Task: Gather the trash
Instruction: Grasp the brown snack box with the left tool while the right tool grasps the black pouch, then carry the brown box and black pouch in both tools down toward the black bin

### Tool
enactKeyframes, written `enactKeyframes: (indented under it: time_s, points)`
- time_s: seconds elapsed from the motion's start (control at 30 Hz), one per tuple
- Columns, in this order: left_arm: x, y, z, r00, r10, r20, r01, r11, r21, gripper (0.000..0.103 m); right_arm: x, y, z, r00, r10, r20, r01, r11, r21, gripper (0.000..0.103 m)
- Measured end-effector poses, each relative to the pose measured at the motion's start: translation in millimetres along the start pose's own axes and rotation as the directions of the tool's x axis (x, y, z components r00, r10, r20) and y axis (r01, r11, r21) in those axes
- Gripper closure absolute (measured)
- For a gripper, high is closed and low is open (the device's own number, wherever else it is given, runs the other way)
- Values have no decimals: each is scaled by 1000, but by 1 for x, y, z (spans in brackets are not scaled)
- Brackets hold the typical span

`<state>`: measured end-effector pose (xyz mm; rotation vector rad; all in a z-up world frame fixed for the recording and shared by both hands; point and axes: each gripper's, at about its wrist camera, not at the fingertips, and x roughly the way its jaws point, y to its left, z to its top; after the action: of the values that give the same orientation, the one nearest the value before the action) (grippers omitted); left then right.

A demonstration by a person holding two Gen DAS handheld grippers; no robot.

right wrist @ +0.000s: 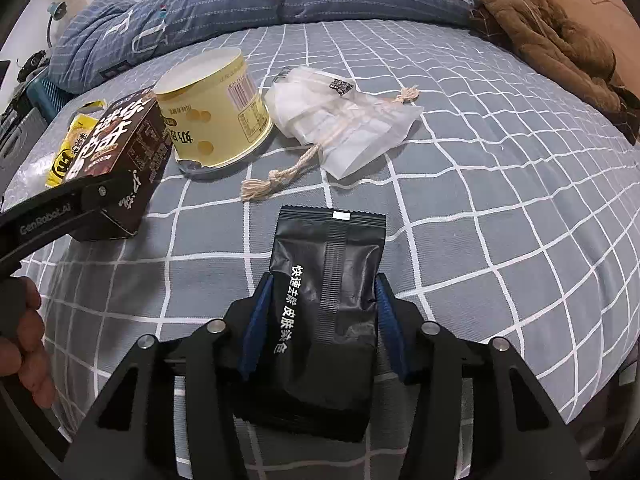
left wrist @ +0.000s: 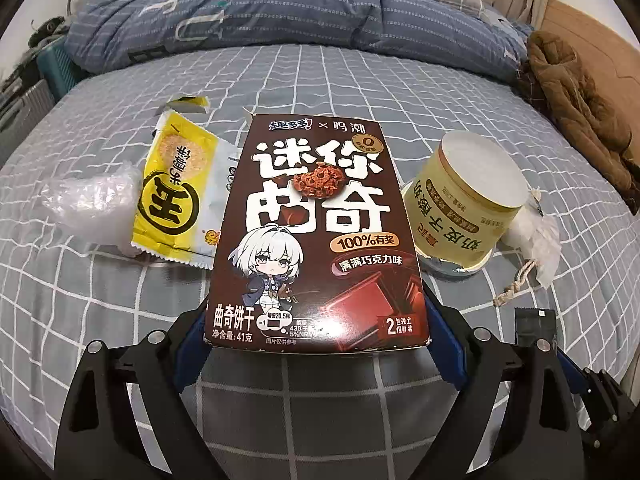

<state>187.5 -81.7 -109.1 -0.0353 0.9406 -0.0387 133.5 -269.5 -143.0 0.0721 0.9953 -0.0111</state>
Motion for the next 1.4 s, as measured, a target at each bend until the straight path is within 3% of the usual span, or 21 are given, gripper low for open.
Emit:
enactKeyframes:
  time_s: [0.33,0.93,1.4]
  points:
    - [-31,2,-7,999,-7,37,6,1000,7,15,1,-2,2,1000,-2,-10,2,1000,-21,74]
    - [-74,9,-43,999,-13,39,14,1000,-7,15,-41,-3,-3,996,49,68,-45,997,-56,73]
    - [-106,11,-63,999,-16,48,18,999,-28,15,-75,5,-15,994,73,84,-68,996,-64,73]
